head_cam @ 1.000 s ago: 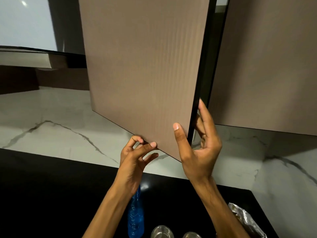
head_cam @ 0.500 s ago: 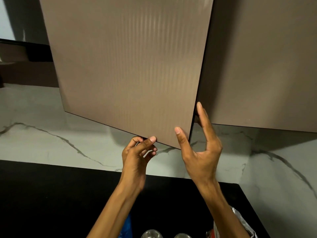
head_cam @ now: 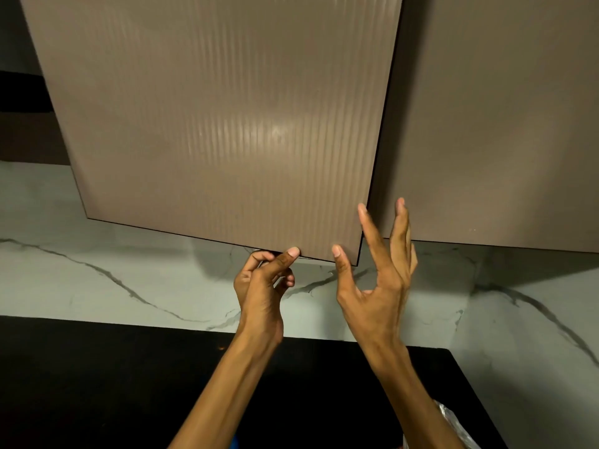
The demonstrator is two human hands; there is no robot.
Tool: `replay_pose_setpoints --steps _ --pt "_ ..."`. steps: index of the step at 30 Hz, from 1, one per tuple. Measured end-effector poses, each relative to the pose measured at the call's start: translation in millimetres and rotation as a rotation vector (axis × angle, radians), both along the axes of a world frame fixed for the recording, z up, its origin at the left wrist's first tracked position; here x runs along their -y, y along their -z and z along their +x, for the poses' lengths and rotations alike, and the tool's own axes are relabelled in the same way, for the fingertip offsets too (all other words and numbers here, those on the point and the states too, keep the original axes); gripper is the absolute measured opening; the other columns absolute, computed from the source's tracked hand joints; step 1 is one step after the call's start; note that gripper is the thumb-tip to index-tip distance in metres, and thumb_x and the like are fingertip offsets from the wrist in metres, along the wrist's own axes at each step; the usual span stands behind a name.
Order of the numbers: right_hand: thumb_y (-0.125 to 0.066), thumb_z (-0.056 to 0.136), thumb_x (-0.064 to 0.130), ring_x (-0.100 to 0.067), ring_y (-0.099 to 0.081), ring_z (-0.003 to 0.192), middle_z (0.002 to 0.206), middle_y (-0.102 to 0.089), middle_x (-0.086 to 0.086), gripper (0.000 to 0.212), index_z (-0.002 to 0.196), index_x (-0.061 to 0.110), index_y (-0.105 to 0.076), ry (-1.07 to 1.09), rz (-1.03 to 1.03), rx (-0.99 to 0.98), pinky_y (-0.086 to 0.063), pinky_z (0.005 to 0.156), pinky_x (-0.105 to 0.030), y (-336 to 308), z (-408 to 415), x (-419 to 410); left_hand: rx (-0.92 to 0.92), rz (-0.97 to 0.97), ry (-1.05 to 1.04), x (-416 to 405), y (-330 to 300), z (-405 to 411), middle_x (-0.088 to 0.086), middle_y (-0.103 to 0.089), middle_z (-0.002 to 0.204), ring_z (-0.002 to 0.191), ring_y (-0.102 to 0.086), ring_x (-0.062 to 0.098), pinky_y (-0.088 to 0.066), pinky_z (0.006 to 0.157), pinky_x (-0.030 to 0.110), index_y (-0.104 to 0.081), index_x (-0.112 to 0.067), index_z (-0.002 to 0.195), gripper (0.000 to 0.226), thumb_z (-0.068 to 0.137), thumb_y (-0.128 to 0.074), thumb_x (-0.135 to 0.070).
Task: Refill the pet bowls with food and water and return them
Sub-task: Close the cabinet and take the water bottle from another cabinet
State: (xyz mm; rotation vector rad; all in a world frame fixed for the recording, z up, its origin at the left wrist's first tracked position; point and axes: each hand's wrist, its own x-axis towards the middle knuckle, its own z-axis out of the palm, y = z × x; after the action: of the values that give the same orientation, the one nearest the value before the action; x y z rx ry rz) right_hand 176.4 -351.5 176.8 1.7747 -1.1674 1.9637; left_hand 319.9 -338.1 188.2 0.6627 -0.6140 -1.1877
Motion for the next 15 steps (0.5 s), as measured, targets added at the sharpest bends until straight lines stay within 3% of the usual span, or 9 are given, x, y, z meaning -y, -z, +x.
replay_pose_setpoints --steps 7,15 --pt "-0.077 0.091 0.033 -0.031 -0.013 0.162 0.173 -0.014 -0.019 0.062 0.149 0.029 -0.056 0.114 0.044 -0.049 -0.010 0.128 -0.058 1 -8 20 0.004 0.005 -0.037 25 2 -8 0.015 -0.069 0.088 0.056 -0.047 0.017 -0.045 0.064 0.029 -0.052 -0.019 0.070 0.035 0.074 -0.082 -0.001" --pt "-0.074 0.092 0.040 -0.032 -0.008 0.163 0.174 -0.009 -0.020 0.062 0.151 0.032 -0.055 0.154 0.084 -0.069 -0.003 0.129 -0.056 0 -14 45 -0.002 0.031 -0.065 48 3 -14 0.014 -0.067 0.087 0.056 -0.046 0.016 -0.043 0.066 0.031 -0.052 -0.020 0.068 0.038 0.073 -0.085 -0.003"
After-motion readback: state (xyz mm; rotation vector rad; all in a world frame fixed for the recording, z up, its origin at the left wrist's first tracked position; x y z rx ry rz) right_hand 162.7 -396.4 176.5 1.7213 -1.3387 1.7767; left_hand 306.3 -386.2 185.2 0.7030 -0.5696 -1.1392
